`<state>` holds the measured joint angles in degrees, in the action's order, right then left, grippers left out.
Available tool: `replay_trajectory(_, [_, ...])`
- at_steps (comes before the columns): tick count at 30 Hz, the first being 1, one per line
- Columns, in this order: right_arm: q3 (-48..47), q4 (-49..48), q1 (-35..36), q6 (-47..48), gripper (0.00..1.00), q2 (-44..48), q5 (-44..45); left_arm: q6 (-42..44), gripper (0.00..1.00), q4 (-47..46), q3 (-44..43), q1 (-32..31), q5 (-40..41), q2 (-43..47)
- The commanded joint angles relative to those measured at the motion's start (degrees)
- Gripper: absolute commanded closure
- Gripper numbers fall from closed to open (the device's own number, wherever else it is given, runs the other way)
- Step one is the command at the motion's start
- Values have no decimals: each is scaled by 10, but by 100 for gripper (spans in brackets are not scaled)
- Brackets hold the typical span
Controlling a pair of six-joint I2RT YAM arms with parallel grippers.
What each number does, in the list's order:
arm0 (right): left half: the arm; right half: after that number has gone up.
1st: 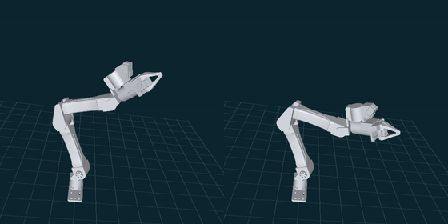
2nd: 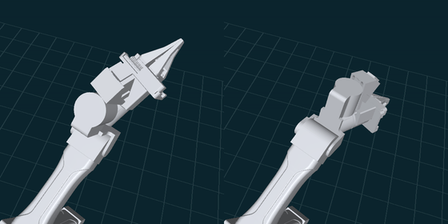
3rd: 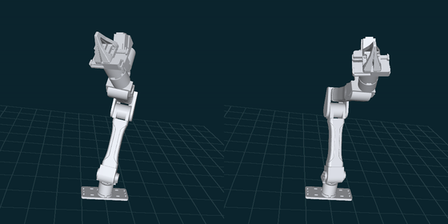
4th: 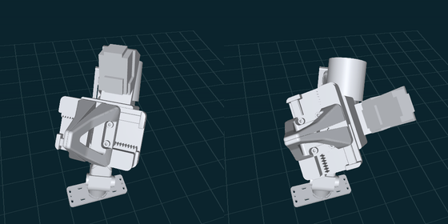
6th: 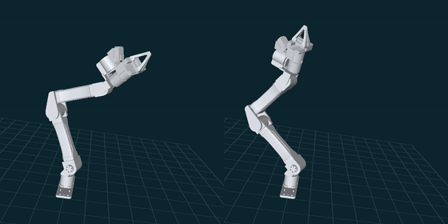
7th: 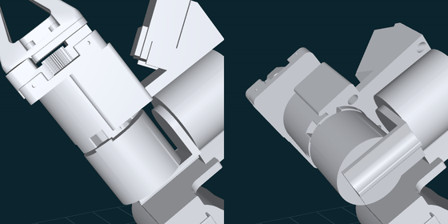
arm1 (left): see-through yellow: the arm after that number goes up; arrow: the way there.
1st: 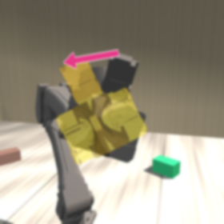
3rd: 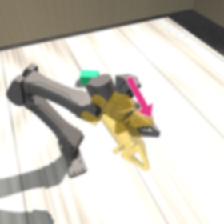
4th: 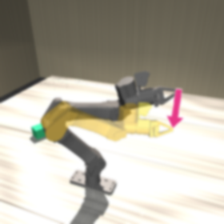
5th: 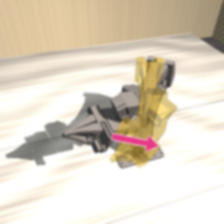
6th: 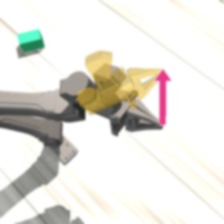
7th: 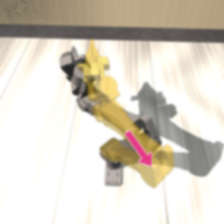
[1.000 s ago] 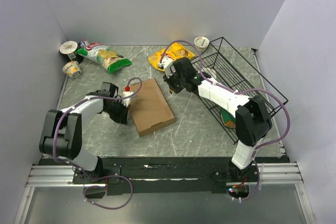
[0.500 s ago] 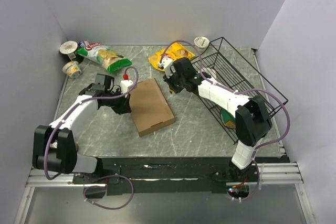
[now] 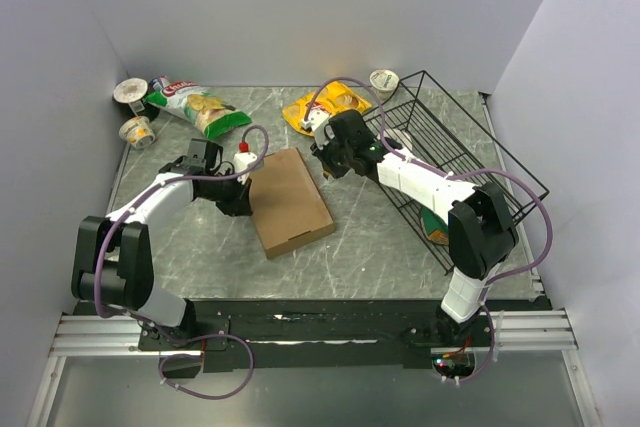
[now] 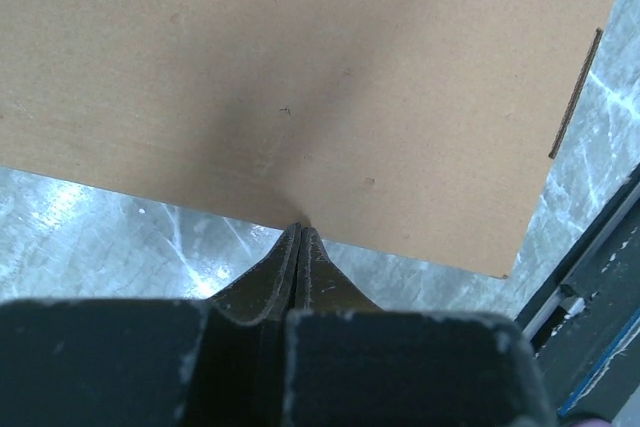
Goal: Unpack the express box
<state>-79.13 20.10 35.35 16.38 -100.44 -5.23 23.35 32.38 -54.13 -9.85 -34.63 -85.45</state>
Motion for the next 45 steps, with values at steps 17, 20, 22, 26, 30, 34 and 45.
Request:
replay_trajectory(17, [-1,-22,-2,0,100,9,0,15,99,5,-46,-2,-50,3])
replay_trajectory(20, [3,-23,-2,0,100,12,0,27,99,14,-41,-2,-26,-20])
replay_trajectory(22, [3,-23,-3,1,100,11,-1,38,99,15,-27,-2,-12,-26])
replay_trajectory(26, [-2,-18,-3,-4,100,8,-18,53,99,5,-1,-1,15,-34])
replay_trajectory(30, [-6,-15,2,-4,100,5,-35,49,99,-9,18,-1,24,-32])
replay_trajectory(34, [-4,-10,9,-2,100,6,-41,56,99,-20,49,-1,41,-31])
replay_trajectory(45, [-8,-12,11,5,100,3,-24,86,99,-21,75,11,88,-43])
